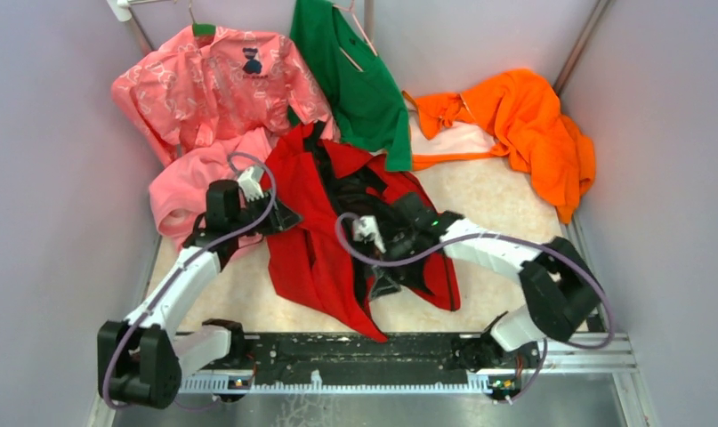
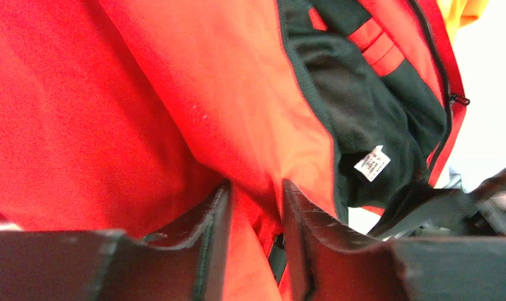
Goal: Zip up the jacket
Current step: Flatten out the jacket at the center of the board.
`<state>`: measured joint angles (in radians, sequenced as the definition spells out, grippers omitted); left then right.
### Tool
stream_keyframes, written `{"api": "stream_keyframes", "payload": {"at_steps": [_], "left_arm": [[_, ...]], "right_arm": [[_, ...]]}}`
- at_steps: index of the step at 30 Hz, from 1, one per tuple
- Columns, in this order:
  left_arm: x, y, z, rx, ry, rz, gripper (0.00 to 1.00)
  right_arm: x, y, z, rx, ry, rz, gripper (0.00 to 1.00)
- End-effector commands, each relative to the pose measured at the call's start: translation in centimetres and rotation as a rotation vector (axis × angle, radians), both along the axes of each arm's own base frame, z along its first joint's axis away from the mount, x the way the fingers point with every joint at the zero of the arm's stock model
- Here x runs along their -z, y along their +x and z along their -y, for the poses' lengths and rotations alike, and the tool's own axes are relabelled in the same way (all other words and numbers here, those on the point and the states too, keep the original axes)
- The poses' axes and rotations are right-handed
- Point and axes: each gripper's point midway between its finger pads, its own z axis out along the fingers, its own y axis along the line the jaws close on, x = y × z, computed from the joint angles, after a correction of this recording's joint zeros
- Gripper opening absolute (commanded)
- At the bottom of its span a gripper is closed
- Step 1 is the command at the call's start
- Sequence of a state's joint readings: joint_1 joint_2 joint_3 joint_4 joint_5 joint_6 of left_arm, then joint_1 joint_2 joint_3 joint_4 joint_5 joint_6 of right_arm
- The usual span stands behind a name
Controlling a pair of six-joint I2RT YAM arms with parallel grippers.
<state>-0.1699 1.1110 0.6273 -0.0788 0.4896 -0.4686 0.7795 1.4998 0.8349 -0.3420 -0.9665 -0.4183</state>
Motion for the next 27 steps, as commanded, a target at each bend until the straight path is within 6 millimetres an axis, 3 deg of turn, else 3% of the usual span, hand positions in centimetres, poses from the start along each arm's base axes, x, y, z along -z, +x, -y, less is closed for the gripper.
{"api": "stream_keyframes", "payload": {"at_steps": [1,3,5,8,10,13,17,21,27], "left_arm": [[-5.7,1.2,-1.7,-0.024,0.111,0.203,0.49],[-8.3,2.1,-1.9,-0.034,0.126,0.291,0.65],[-10.6,3.4,-1.9,-0.046,0.127,0.36,0.82],[-12.7,5.9,-1.7,-0.05,0.132,0.432,0.98],[-13.0,8.6,-1.7,-0.062,0.163,0.471,0.98],[-11.0,13.4,-2.0,-0.043,0.279,0.453,0.99],[-9.5,17.9,-1.8,0.019,0.398,0.498,0.96],[-7.5,20.1,-1.4,0.058,0.429,0.509,0.95],[-3.6,21.4,-0.9,0.092,0.427,0.406,0.96]], "right_arm": [[-7.7,2.5,2.9,-0.062,0.211,0.206,0.72],[-9.5,4.0,3.4,-0.051,0.221,0.311,0.78],[-11.0,6.9,2.9,-0.02,0.196,0.453,0.81],[-12.1,14.0,1.7,0.096,0.118,0.669,0.82],[-12.5,18.9,1.0,0.142,0.076,0.845,0.82],[-11.4,25.0,0.0,0.156,-0.007,1.026,0.81],[-10.5,30.7,-1.3,0.153,-0.097,1.136,0.74],[-8.9,35.0,-1.8,0.195,-0.192,1.187,0.73],[-5.7,38.6,-1.2,0.209,-0.324,1.254,0.69]]}}
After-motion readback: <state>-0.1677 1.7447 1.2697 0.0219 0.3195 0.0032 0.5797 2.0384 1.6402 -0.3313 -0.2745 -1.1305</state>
